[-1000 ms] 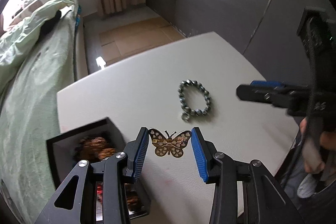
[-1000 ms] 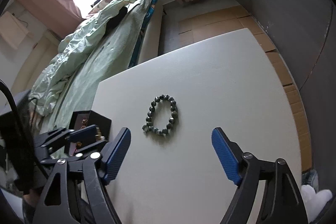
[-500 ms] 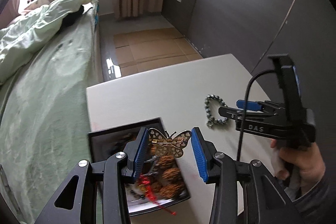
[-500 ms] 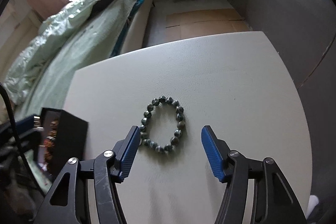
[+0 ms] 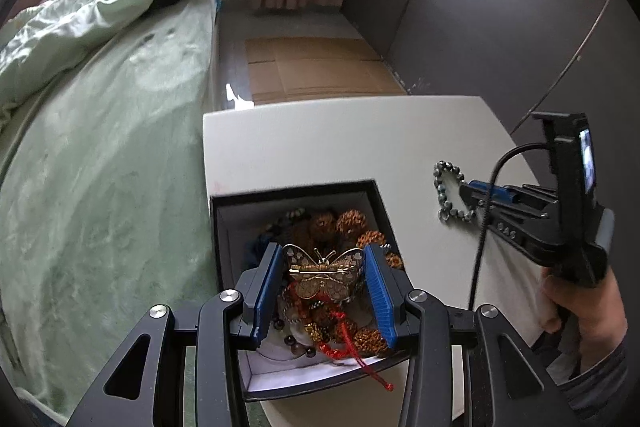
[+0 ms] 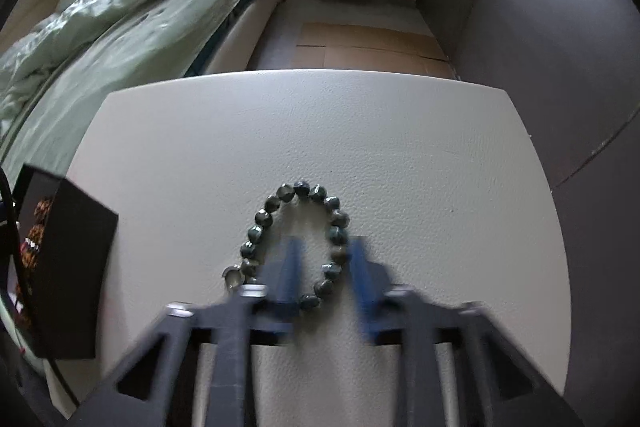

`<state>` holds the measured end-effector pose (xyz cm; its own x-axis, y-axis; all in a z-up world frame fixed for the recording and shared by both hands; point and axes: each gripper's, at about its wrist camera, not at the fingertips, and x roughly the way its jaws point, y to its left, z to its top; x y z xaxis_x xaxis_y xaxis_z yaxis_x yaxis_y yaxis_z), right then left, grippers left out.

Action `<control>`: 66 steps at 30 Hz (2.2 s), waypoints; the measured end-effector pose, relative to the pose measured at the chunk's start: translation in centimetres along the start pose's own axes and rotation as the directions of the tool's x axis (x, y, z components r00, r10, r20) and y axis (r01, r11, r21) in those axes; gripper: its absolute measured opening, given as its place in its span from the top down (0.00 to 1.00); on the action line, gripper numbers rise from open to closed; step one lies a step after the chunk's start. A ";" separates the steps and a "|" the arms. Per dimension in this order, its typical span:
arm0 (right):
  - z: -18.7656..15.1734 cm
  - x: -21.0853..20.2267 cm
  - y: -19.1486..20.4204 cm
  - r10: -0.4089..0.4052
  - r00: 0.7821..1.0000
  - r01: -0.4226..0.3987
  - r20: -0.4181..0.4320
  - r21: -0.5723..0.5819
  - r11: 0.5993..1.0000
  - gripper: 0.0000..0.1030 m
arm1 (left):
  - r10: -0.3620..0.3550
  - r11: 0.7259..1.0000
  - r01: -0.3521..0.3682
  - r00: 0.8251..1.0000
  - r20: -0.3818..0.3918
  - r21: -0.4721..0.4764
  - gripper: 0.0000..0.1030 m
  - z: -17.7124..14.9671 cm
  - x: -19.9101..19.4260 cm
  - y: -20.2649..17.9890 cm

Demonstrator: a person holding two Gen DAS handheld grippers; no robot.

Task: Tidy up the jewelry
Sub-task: 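Carry the butterfly into the box with the left tool while the right tool reaches the green bracelet, then lift the dark green bead bracelet with the right tool into the box and release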

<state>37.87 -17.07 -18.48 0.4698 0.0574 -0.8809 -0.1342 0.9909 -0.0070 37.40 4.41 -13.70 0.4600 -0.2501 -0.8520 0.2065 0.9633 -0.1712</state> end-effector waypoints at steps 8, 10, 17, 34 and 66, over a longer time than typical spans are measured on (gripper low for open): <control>-0.4 -1.9 -1.6 0.150 0.988 -0.152 0.034 0.073 0.986 0.90 | -0.008 0.998 0.005 0.999 -0.039 -0.066 0.55 -0.2 0.0 0.5; -0.5 -3.3 -2.0 0.183 0.981 -0.188 0.068 0.085 0.978 0.90 | -0.011 0.998 0.009 1.000 -0.026 -0.067 0.39 -0.3 -0.5 0.5; -0.3 -6.1 -2.3 0.280 0.948 -0.299 0.149 0.124 0.946 0.90 | -0.027 0.997 0.027 1.000 0.005 -0.069 0.31 -0.6 -2.3 0.0; 1.3 -11.5 3.0 0.556 0.772 -0.595 0.307 0.044 0.803 0.90 | -0.048 0.991 0.064 0.990 0.133 -0.117 0.18 -1.6 -7.4 1.7; 0.4 -11.1 4.5 0.462 0.868 -0.471 0.184 0.006 0.882 0.40 | -0.051 0.983 0.099 0.957 0.286 -0.155 0.04 -4.5 -13.0 2.6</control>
<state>32.36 -13.18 -8.59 0.5066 0.5295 -0.6804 -0.3345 0.8481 0.4109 28.07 10.55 -5.29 0.6770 -0.3161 -0.6647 0.1144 0.9373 -0.3292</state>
